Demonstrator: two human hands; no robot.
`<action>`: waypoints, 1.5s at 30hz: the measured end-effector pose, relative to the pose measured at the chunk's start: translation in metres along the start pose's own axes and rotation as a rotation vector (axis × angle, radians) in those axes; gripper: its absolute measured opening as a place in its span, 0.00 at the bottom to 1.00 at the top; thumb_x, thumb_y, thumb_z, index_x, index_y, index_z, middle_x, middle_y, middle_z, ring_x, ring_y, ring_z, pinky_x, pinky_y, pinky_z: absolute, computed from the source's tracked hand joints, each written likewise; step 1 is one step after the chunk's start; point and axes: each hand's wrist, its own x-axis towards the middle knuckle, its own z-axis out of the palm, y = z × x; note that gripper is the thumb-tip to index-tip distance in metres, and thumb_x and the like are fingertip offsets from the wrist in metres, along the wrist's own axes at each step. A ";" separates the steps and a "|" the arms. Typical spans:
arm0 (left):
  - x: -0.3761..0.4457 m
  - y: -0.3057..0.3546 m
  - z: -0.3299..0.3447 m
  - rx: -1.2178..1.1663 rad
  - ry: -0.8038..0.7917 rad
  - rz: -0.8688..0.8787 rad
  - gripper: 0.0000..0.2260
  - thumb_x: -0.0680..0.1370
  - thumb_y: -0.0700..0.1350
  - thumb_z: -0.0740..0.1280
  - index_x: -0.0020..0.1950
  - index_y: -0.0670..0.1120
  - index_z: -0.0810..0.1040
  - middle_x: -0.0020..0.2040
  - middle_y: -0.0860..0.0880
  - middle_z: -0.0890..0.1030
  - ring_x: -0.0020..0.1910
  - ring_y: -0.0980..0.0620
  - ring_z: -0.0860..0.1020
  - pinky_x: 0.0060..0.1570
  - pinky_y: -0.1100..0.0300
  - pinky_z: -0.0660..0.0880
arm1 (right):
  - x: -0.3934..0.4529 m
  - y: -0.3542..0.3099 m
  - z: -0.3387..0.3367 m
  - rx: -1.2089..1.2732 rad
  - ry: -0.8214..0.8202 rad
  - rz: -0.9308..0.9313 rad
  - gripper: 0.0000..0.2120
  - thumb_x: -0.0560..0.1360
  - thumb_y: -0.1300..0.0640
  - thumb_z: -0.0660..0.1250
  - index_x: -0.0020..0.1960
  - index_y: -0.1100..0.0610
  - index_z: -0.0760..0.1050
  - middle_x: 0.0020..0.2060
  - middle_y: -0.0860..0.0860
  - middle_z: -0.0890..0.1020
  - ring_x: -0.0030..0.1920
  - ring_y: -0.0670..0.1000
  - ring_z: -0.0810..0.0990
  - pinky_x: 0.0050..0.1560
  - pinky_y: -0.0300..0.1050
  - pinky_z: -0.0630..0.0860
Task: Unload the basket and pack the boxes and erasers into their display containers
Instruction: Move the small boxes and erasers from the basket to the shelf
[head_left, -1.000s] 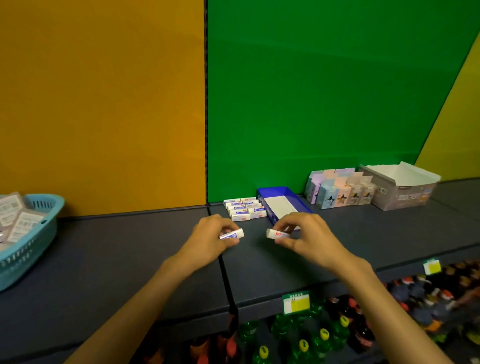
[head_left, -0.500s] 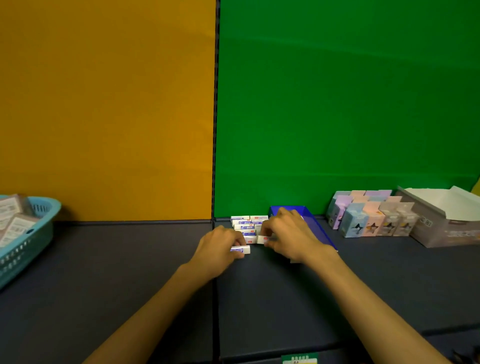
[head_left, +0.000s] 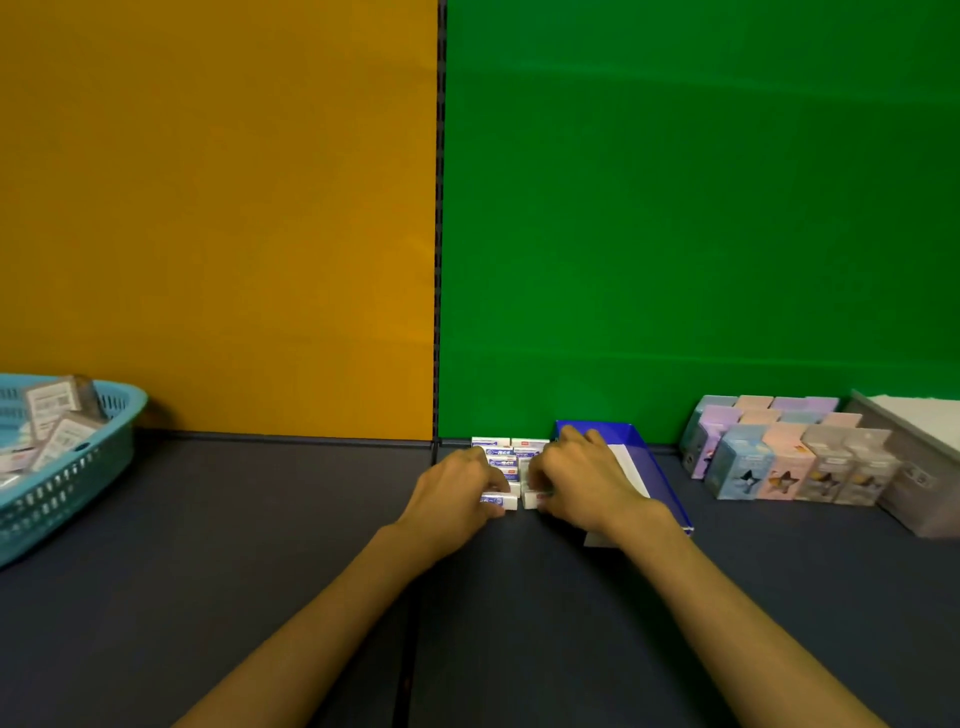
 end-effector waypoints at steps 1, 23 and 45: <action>0.001 0.002 0.001 0.002 -0.002 -0.006 0.16 0.76 0.51 0.73 0.63 0.54 0.80 0.60 0.50 0.76 0.61 0.50 0.74 0.58 0.52 0.74 | -0.001 0.001 0.000 0.027 0.009 -0.002 0.10 0.73 0.52 0.70 0.55 0.49 0.81 0.51 0.48 0.83 0.59 0.54 0.72 0.55 0.49 0.64; -0.135 -0.011 -0.104 0.284 0.281 -0.357 0.21 0.81 0.60 0.61 0.73 0.57 0.71 0.69 0.52 0.74 0.67 0.49 0.71 0.61 0.50 0.72 | -0.018 -0.103 -0.061 0.448 0.286 -0.319 0.15 0.80 0.47 0.63 0.65 0.48 0.76 0.58 0.48 0.80 0.58 0.52 0.77 0.54 0.48 0.72; -0.389 -0.203 -0.239 0.328 0.366 -0.579 0.21 0.81 0.60 0.61 0.73 0.56 0.71 0.70 0.53 0.75 0.67 0.50 0.73 0.56 0.50 0.76 | 0.020 -0.392 -0.133 0.408 0.325 -0.415 0.13 0.78 0.47 0.65 0.61 0.48 0.78 0.57 0.46 0.81 0.55 0.51 0.80 0.46 0.48 0.76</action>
